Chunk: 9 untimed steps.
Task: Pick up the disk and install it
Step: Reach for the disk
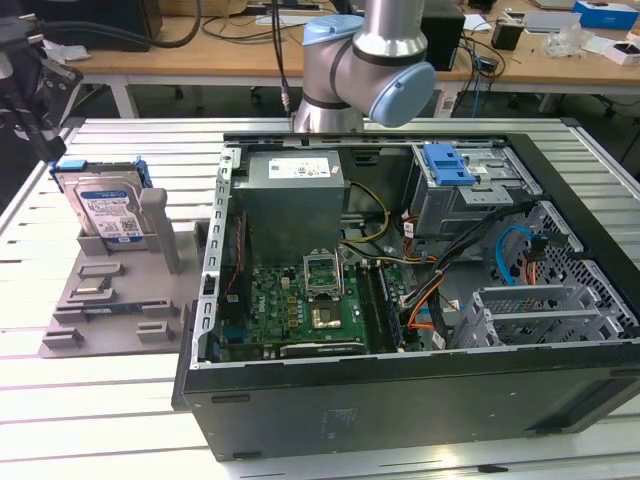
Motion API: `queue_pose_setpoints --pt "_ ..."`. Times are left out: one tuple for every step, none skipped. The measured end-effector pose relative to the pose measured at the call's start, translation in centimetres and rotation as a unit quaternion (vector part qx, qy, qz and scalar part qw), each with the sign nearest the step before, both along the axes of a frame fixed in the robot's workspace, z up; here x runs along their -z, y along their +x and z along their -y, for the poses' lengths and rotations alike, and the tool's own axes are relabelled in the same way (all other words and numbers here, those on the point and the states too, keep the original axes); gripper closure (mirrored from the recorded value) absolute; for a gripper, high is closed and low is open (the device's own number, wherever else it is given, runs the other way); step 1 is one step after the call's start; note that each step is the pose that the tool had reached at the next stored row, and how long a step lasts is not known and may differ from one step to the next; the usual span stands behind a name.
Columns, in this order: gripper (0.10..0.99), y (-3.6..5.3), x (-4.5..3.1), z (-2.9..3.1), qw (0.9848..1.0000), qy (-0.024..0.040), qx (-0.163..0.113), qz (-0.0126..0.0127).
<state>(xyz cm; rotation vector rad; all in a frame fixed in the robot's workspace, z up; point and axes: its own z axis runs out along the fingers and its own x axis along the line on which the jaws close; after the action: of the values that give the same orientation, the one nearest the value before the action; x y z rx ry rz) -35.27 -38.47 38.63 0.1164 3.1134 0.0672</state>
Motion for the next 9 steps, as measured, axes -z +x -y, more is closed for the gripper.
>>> queue_pose_setpoints --pt "0.980 -0.14 0.01 -0.11 1.0000 -0.0001 0.000 -0.0001" --pt "0.980 -0.27 0.02 -0.25 1.0000 -0.0001 0.000 -0.0002" --pt "0.980 -0.36 0.03 -0.40 1.0000 -0.0001 0.000 -0.0001" --pt "0.980 -0.47 0.05 -0.60 1.0000 -0.0001 0.000 -0.0001" --pt "0.980 -0.54 0.06 -0.67 1.0000 -0.0001 0.000 -0.0001" --pt "0.980 -0.59 0.06 -0.71 1.0000 -0.0002 0.000 -0.0001" --pt "0.980 -0.60 0.06 -0.72 1.0000 -0.0001 0.000 -0.0001" --pt "0.980 -0.60 0.06 -0.72 1.0000 -0.0002 0.000 -0.0001" --pt "0.980 -0.61 0.06 -0.73 1.0000 -0.0001 0.000 -0.0001"
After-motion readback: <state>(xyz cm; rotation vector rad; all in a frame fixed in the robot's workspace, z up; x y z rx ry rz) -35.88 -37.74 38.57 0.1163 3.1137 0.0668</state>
